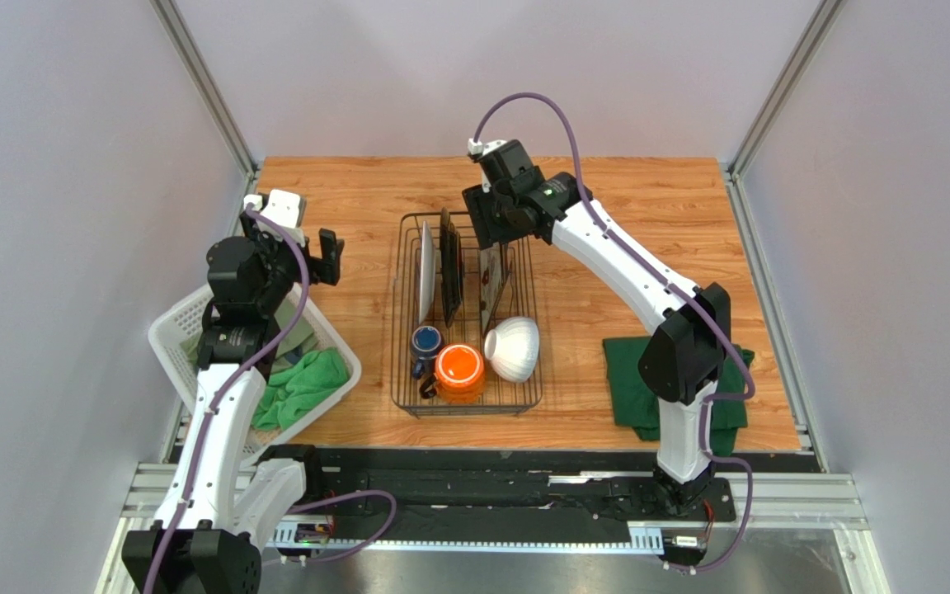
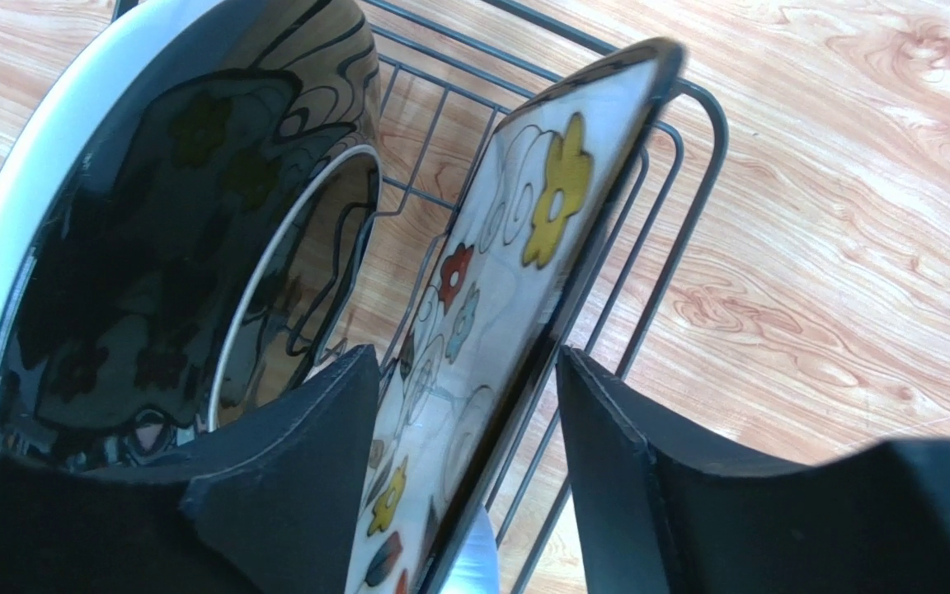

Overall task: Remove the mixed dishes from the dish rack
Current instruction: Pick up the plate from the dish rack.

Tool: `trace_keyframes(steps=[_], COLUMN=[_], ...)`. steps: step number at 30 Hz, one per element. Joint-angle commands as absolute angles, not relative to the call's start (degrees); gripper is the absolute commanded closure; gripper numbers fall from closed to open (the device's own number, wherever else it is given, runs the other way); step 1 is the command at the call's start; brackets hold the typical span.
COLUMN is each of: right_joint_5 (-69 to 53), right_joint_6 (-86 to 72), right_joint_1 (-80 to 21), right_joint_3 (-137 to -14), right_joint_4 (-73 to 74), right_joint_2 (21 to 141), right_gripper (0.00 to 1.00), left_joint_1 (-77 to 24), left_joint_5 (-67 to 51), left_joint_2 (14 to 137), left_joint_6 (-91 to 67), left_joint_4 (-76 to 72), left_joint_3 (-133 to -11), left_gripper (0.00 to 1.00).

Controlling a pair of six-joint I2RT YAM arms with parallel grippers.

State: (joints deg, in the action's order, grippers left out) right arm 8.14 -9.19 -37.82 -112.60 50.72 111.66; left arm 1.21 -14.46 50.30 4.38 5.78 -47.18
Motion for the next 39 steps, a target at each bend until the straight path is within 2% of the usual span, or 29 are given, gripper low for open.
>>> trace_keyframes(steps=[1, 18, 30, 34, 39], right_joint_5=[13.9, 20.0, 18.3, 17.8, 17.1], right_joint_6=[-8.9, -9.1, -10.4, -10.9, -11.4], right_joint_1=[-39.4, -40.1, -40.3, -40.4, -40.7], right_joint_3=[-115.2, -113.9, -114.3, -115.5, -116.9], right_joint_4=[50.3, 50.2, 50.6, 51.0, 51.5], right_joint_2=[112.7, 115.2, 115.3, 115.5, 115.1], right_gripper=[0.46, 0.59, 0.84, 0.98, 1.0], left_joint_1=[1.1, 1.1, 1.1, 1.2, 1.1], left_joint_5=[-14.3, -14.5, -14.5, -14.4, -14.1], left_joint_2=[49.0, 48.5, 48.3, 48.3, 48.3], left_joint_6=[4.9, 4.8, 4.6, 4.6, 4.6], left_joint_4=[4.7, 4.6, 4.7, 4.7, 4.7], left_joint_3=[-46.8, -46.5, -46.6, -46.6, -46.6], left_gripper=[0.04, 0.04, 0.04, 0.04, 0.04])
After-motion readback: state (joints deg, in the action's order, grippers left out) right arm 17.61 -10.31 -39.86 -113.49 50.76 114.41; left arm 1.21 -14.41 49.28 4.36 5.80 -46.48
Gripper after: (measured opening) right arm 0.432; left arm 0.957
